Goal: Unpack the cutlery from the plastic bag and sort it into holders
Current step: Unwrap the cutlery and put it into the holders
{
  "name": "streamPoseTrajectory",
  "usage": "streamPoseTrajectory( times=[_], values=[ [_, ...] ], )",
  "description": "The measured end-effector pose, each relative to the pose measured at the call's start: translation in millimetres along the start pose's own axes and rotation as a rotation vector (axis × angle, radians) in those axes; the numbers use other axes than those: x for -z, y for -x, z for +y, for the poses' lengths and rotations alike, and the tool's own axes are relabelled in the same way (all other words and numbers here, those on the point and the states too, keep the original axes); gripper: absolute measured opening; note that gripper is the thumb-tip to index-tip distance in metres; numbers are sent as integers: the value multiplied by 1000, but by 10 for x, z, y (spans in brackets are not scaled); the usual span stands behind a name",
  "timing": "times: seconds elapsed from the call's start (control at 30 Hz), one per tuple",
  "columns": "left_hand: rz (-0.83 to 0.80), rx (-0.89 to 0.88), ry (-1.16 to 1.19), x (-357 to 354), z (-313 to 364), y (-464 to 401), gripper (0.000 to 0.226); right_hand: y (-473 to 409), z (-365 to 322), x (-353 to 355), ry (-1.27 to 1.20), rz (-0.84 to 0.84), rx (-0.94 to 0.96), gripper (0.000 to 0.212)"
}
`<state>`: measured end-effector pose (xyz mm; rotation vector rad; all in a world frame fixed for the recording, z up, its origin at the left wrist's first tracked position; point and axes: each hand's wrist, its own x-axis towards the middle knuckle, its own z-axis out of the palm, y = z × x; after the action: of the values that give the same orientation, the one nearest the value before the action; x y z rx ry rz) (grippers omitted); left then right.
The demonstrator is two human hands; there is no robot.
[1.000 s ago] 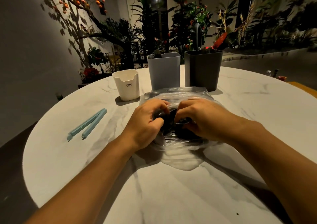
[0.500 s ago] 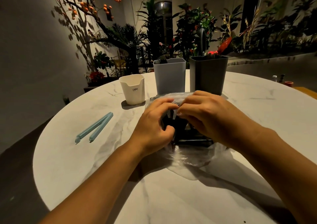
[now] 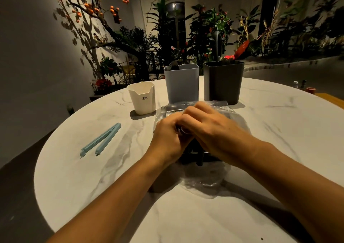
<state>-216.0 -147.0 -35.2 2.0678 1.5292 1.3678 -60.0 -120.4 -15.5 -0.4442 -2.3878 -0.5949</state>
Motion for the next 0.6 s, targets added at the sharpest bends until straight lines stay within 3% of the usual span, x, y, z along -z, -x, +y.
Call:
streamPoseTrajectory(
  times=[0.13, 0.27, 0.33, 0.43, 0.6],
  values=[
    [34, -20, -54, 24, -46, 1, 36, -23, -39, -104, -49, 44, -16, 49],
    [28, 13, -13, 59, -59, 14, 25, -27, -112, -133, -310, 46, -178, 21],
    [12, 22, 28, 70, -57, 32, 21, -19, -139, -118, -487, 57, -327, 26],
    [-23, 0, 77, 92, -59, 46, 33, -11, -141, -73, -651, 121, -511, 27],
    [-22, -13, 111, 144, -112, 36, 33, 82, 14, -49, -637, 98, -637, 26]
  ],
)
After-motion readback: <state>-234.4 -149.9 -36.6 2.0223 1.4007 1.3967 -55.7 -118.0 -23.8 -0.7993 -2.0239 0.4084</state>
